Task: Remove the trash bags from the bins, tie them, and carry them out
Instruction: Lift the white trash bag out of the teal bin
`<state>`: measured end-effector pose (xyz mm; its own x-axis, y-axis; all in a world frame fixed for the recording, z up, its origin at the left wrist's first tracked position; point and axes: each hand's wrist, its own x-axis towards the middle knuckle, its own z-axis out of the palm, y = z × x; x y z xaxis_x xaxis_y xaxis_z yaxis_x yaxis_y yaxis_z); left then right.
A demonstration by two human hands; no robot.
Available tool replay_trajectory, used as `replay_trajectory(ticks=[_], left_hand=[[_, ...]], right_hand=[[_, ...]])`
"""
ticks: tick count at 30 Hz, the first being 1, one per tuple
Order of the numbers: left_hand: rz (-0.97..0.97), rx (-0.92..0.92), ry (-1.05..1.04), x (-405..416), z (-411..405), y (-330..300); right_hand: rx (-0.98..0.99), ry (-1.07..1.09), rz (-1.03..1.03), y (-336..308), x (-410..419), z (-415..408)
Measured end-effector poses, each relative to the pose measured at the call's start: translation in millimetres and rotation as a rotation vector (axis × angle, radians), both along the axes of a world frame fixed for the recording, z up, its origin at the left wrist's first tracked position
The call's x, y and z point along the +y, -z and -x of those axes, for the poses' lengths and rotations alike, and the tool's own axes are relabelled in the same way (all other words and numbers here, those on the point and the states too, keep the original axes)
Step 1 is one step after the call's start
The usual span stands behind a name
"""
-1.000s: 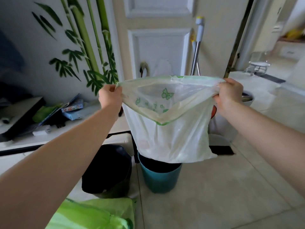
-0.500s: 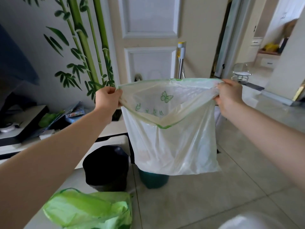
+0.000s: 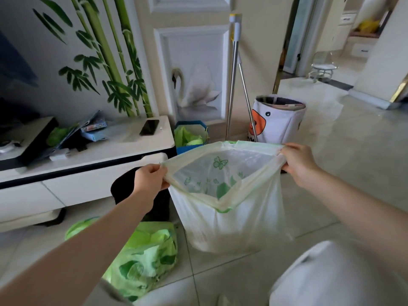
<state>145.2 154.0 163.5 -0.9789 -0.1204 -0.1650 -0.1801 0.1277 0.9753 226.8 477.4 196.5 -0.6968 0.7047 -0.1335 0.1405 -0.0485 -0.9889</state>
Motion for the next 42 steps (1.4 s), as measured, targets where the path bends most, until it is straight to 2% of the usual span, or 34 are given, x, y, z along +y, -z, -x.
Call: replay_trajectory(ticks=[5,9,13,18,22,27,29,31,36,40,42], left_hand=[[0.087,-0.13,-0.011,-15.3,-12.6,54.9],[0.221,-0.188,0.025,-33.0,-19.4,87.4],[0.324,-0.195,0.051,-48.3,-22.3,106.3],[0.284,-0.218,0.018,-60.4,-17.9,122.7],[0.186,-0.227,-0.054,-57.4,-16.5,128.5],[0.109,-0.22,-0.092,-54.5,-16.4,136.3],[0.112,-0.208,-0.095,-52.7,-15.2,137.3],[0.116,-0.214,-0.091,-52.2,-13.4,138.6],[0.157,-0.218,-0.09,-52.0,-9.2,137.3],[0.215,-0.244,-0.071,-51.7,-11.3,139.3],[0.144,-0.271,-0.096,-51.1,-13.4,141.1]], right_hand=[[-0.163,-0.123,0.042,50.8,-4.5,-5.5],[-0.359,-0.269,-0.1,100.1,0.2,-5.8],[-0.514,-0.41,-0.284,121.1,-1.6,-3.4],[-0.585,-0.477,-0.318,131.0,-5.4,1.3],[-0.63,-0.441,-0.319,139.3,-4.8,9.6],[-0.743,-0.545,-0.763,139.5,-10.6,21.2],[-0.793,-0.617,-0.838,141.7,-15.3,26.0],[-0.797,-0.664,-0.887,144.5,-19.8,34.8],[-0.72,-0.601,-0.957,146.6,-35.4,58.8],[-0.561,-0.578,-1.093,143.5,-60.1,87.4],[-0.494,-0.637,-1.122,144.8,-72.7,104.7]])
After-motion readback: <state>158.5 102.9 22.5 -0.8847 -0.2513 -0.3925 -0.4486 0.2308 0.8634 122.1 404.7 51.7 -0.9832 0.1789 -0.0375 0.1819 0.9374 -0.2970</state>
